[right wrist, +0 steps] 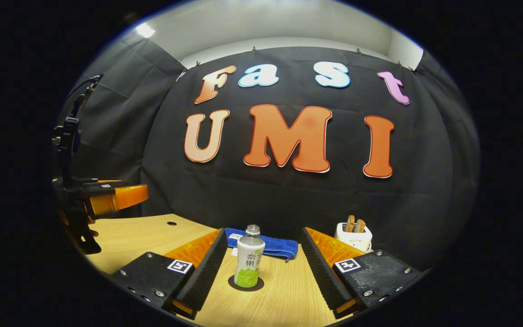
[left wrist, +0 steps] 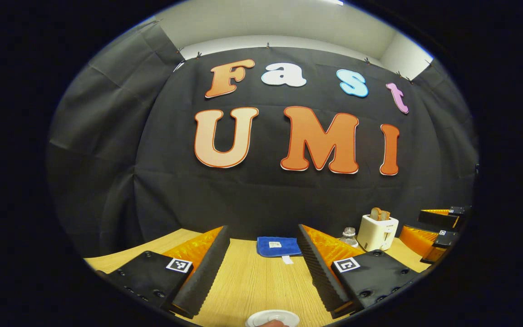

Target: Open the teacup lid with one hand, grasp the water bottle and pour water into the teacup with the other hand; after pouring, place the water bottle on the coaster and then close the teacup lid.

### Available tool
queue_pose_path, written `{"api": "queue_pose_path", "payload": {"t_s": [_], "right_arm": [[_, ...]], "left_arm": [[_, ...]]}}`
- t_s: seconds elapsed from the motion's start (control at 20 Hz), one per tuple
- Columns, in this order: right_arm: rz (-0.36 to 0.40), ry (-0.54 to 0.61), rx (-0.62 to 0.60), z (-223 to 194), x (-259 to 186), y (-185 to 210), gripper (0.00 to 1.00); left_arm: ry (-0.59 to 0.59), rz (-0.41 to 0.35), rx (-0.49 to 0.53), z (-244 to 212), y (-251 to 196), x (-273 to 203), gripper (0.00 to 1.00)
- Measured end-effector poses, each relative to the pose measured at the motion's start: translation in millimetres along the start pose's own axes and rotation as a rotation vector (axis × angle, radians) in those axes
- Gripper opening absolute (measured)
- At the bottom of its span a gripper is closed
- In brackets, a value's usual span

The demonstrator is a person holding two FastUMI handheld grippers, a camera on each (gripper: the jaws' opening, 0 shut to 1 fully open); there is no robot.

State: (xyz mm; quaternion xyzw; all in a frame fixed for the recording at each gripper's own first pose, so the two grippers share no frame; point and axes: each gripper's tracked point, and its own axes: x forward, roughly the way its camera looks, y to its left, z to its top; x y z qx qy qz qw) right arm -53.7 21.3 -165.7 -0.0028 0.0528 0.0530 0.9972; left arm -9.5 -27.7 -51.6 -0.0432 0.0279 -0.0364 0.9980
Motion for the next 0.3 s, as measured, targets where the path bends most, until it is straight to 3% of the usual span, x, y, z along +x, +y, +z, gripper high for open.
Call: {"api": "queue_pose_path", "payload": {"t_s": [0.3], "right_arm": [[0.008, 0.012, 0.004, -1.5, 1.7, 1.7, 0.98]], "left_arm": [[0.003, -0.001, 0.009, -0.7, 2.4, 1.0, 0.97]]}}
